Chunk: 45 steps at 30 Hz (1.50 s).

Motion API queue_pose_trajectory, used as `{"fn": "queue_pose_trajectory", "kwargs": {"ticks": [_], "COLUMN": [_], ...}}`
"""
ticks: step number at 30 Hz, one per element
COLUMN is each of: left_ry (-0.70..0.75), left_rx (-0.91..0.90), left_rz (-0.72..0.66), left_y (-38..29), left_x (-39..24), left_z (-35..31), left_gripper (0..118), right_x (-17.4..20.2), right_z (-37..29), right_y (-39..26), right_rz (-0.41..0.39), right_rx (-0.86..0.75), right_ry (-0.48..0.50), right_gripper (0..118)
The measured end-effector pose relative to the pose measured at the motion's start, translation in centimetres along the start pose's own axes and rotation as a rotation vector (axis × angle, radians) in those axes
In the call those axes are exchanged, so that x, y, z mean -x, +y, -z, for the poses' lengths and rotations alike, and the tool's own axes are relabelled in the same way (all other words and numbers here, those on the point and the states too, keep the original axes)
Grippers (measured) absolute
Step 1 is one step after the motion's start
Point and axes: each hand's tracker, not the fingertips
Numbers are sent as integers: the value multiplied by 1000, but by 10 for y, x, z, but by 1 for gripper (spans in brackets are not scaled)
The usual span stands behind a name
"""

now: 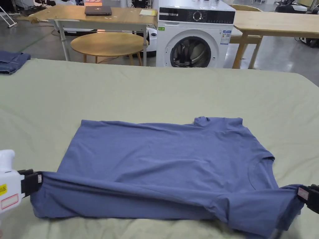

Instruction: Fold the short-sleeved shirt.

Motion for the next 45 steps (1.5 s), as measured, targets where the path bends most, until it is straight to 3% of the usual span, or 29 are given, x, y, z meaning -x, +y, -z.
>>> {"fn": "queue_pose_trajectory", "kwargs": {"ticks": [11, 14, 23, 24, 26, 27, 28, 30, 31, 32, 33, 34, 35, 36, 37, 40, 41, 42, 43, 44, 45], "left_ry": [26, 44, 26, 19, 38, 46, 56, 80, 97, 95, 91, 94, 103, 101, 90, 34, 46, 65, 95, 92, 119], "left_rx": [52, 84, 100, 87, 93, 91, 62, 63, 59, 56, 48, 48, 57, 62, 68, 102, 105, 103, 109, 133, 171], "left_rz": [-8, -8, -57, -55, -40, -31, -24, -22, -26, -26, -22, -20, -15, -13, -11, -28, -9, 15, 24, 27, 26], "left_y": [50, 48, 33, 32, 32, 31, 29, 25, 23, 20, 15, 11, 7, 3, -1, -4, -5, -6, -4, -4, -6], "left_x": [-9, -9, -2, -2, 2, 6, 8, 12, 11, 12, 12, 10, 8, 7, 6, 1, -4, -7, -4, -5, -5], "left_z": [89, 109, 116, 112, 107, 104, 93, 77, 66, 57, 48, 41, 36, 33, 31, 29, 30, 32, 40, 46, 54], "left_gripper": [0, 0, 0, 5, 80, 103, 104, 104, 103, 96, 76, 35, 8, 0, 0, 0, 14, 54, 109, 117, 114], "right_x": [22, 20, 20, 19, 15, 12, 11, 8, 6, 4, 4, 1, 0, -1, 4, 5, 5, 5, 6, 7, 4], "right_z": [94, 114, 124, 120, 113, 107, 95, 75, 68, 60, 51, 43, 38, 35, 30, 17, 19, 17, 15, 14, 17], "right_y": [55, 58, 54, 53, 50, 48, 45, 41, 37, 32, 28, 22, 16, 11, 7, 0, -1, -2, -3, -4, -5], "right_rz": [-37, -11, -12, -10, 4, 7, 14, 22, 31, 40, 39, 39, 35, 31, 20, 35, 36, 37, 38, 41, 45], "right_rx": [87, 110, 144, 146, 148, 147, 122, 89, 76, 63, 61, 56, 52, 54, 41, 64, 64, 66, 70, 73, 76], "right_ry": [-39, -46, -42, -43, -51, -47, -39, -38, -41, -52, -55, -49, -53, -71, -117, -76, -78, -81, -83, -78, -74], "right_gripper": [1, 1, 2, 12, 86, 110, 117, 117, 117, 116, 108, 73, 28, 0, 0, 0, 0, 0, 0, 0, 0]}}
